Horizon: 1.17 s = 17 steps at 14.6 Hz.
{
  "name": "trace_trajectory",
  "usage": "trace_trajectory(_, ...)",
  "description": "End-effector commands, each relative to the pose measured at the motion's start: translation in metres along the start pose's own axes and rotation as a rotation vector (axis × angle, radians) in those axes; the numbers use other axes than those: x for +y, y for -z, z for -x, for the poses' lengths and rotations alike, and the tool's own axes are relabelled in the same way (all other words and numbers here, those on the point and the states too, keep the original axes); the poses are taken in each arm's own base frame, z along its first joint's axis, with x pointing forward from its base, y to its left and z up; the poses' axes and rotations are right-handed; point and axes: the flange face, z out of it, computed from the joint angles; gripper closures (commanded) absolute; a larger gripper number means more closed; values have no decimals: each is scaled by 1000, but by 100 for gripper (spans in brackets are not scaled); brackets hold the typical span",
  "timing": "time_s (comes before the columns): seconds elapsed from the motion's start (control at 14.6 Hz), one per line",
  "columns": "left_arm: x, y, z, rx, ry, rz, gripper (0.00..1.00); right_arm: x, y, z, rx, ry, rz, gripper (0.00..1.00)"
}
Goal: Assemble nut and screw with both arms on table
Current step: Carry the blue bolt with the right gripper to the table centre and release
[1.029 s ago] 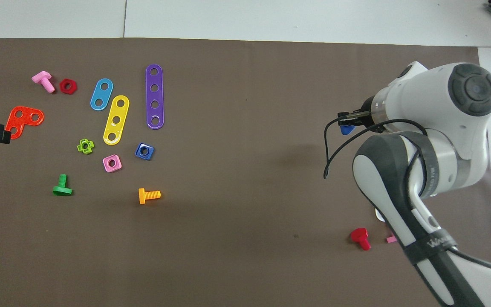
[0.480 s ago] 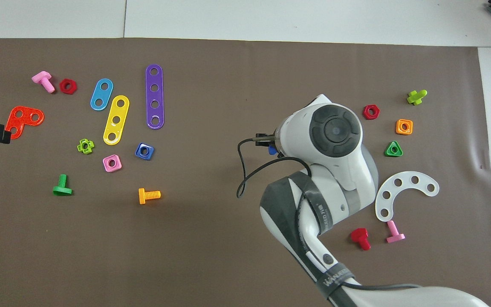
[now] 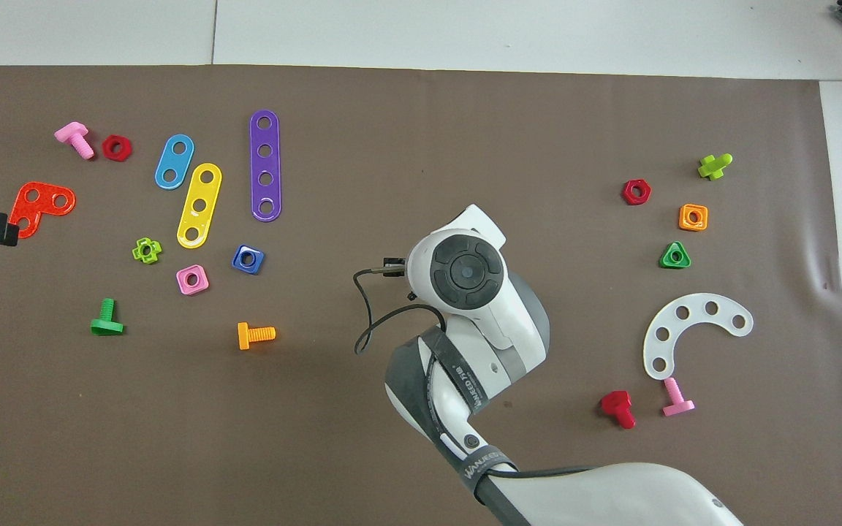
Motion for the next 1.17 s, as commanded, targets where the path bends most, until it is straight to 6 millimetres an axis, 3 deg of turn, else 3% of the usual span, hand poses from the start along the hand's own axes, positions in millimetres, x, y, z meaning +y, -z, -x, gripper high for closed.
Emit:
trace_trajectory(0.0,5,1,7,-3,-14,-11,0,-19,-20,12,35,-21,-10,100)
trace_trajectory(0.21,5,0,8,-6,-16,-11,0,-20,-21,14,33,-21,-9,100)
trace_trajectory(0.27,1,0,9,-8,-8,-11,0,-17,-23,13,31,-23,-5,79)
trace_trajectory(0.34,-1,-3,11,-17,0,-9,0,-17,-24,14,29,-23,-3,10)
trace_trajectory(0.41,0,-5,11,-3,-4,-11,0,-17,-21,13,29,-24,-4,0)
trace_trajectory(0.69,4,-6,2,59,-16,-19,0,9,15,-9,27,-68,7,0)
trace_trajectory(0.82,4,-11,0,61,-22,-20,0,27,46,-23,34,-101,1,0)
trace_trajectory(1.1,18,-49,-10,79,-52,-21,0,120,121,-68,47,-179,13,0)
